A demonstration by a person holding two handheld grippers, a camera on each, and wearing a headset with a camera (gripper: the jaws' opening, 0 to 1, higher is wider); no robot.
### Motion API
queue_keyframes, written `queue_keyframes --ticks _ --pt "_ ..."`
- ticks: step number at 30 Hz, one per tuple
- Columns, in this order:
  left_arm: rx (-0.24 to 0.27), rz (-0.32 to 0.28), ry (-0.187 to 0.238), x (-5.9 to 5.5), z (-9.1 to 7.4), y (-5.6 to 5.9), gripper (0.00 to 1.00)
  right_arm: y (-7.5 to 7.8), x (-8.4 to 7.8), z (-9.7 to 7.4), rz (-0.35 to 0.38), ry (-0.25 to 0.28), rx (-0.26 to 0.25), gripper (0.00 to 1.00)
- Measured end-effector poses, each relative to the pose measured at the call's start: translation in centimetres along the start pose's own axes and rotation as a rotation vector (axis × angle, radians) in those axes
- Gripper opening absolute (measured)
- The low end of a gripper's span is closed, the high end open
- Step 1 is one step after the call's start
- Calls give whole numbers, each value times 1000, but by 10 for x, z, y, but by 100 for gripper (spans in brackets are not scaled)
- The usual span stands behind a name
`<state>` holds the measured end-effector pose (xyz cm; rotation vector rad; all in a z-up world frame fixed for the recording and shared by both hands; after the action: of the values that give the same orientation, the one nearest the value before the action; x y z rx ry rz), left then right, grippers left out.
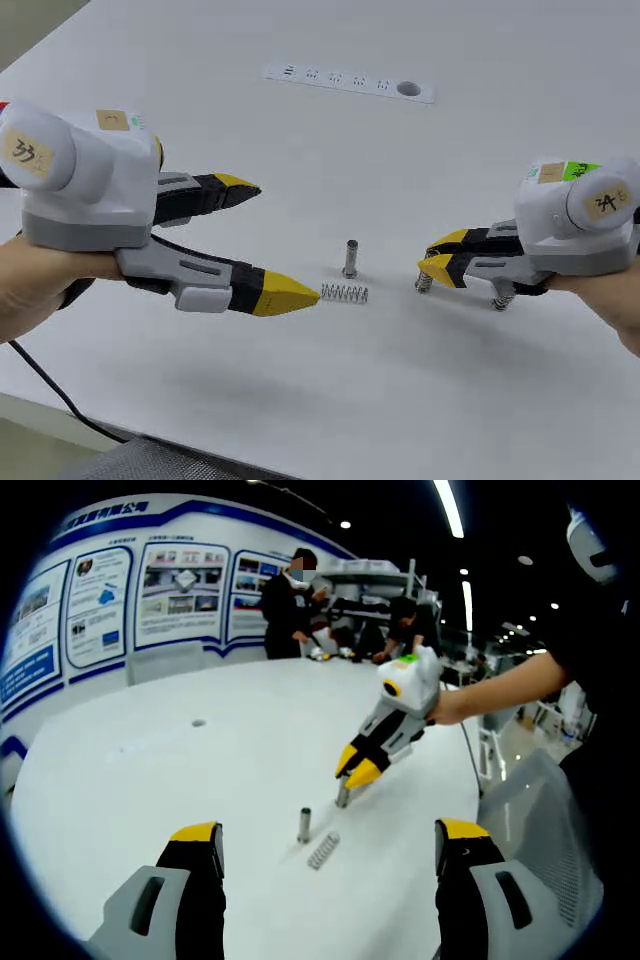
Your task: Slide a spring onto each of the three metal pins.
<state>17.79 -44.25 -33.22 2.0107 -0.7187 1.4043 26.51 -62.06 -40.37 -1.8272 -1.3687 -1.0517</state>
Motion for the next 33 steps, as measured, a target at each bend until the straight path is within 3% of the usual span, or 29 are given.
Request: queue_keyframes --ticks 10,22,25,33 --pt "6 -1 1 0 -3 0 88 0 -8 5 -13 -17 7 12" --pt "4 6 -2 2 -4 2 87 -2 -8 5 -32 -27 4 12" --pt "3 6 -2 2 -5 3 87 0 -11 4 -47 -53 -12 16" --pt "-3 9 -10 2 -5 5 87 1 -5 -3 -31 -31 -19 19"
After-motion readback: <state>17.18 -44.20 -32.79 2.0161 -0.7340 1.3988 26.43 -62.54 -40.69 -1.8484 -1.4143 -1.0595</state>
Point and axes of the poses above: the centre of the closed fingertips' face, and the gripper's own axes: z roughly forward along the fingers, y roughly to its right, x roughly out of its top, the point moved 5 cm from there along -z, roughly backward along the fingers, and after that the axes turned 9 degrees about y, right-handed, at the moved point
